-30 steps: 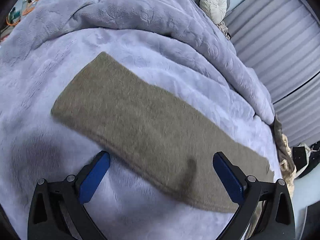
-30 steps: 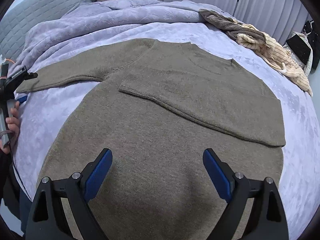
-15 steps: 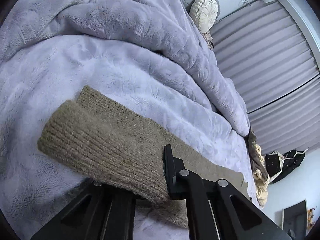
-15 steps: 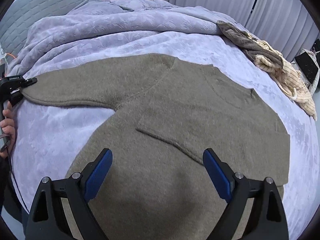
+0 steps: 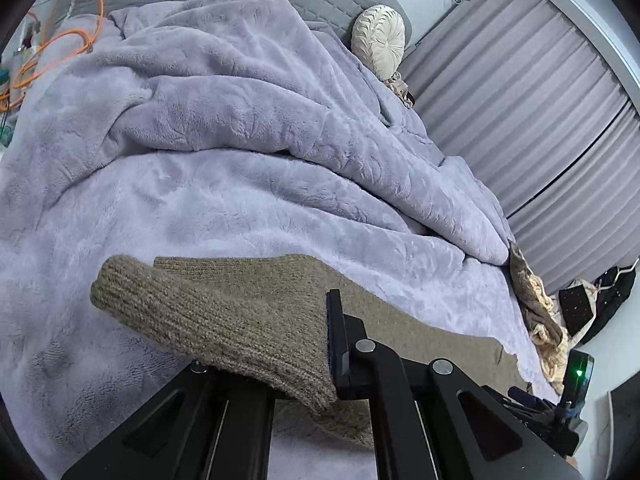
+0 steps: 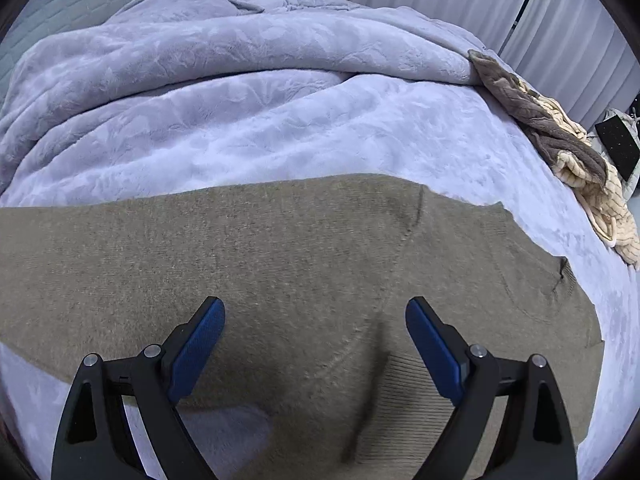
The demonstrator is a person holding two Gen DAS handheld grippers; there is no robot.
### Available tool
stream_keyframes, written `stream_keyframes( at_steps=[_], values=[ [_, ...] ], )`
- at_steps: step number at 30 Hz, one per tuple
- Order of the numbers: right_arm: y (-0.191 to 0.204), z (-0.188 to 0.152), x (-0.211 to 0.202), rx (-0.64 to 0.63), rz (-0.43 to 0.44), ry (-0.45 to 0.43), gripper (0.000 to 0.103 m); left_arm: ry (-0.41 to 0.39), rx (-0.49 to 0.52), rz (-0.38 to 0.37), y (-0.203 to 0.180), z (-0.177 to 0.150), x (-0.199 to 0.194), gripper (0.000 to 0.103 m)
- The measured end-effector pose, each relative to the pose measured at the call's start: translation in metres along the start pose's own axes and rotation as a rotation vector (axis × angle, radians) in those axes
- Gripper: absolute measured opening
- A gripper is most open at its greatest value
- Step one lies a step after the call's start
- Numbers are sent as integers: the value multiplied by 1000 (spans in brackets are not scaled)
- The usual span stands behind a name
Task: Fold small clothes
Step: 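Lift the cuff with the left tool and carry it across the body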
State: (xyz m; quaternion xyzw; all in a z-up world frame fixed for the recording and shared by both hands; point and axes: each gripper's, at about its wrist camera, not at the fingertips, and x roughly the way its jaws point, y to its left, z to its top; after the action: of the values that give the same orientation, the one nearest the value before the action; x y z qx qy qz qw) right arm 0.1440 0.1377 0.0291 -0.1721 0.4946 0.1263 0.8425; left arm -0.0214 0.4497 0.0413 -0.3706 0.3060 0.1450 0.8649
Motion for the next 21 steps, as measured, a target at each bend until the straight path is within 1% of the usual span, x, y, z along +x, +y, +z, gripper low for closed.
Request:
stream_keyframes(
  at_steps=[2,3,4,6,7,8,9,13,18,21],
  values=[
    [20,-1,10,-9,5,32,94,-6,46,28,-6,1,-2,6],
    [32,-1,11,-16,32,40,94,-8,65,41,-9,1,-2,6],
    [46,-2,10,-32,92,47,94,-7,81,57,-11,2,-2,6],
    [72,-5,-1,-78,268,47,93,-4,99,78,-14,3,-3,6],
    [78,-6,-9,-91,306,28,93,-6,112,93,-16,3,-3,6],
    [81,-8,-17,-96,298,2,93,-7,134,113,-21,2,-4,6],
    [82,-9,-24,-98,265,-18,93,-13,162,135,-28,2,-6,6],
    [68,-15,-37,-123,180,-57,93,-30,243,192,-55,-2,-11,6],
    [25,-17,-40,-60,143,-41,93,-11,309,201,-95,-10,-6,6],
    [-9,-23,-42,-4,129,-41,93,8,337,189,-120,-17,2,6]
  ],
)
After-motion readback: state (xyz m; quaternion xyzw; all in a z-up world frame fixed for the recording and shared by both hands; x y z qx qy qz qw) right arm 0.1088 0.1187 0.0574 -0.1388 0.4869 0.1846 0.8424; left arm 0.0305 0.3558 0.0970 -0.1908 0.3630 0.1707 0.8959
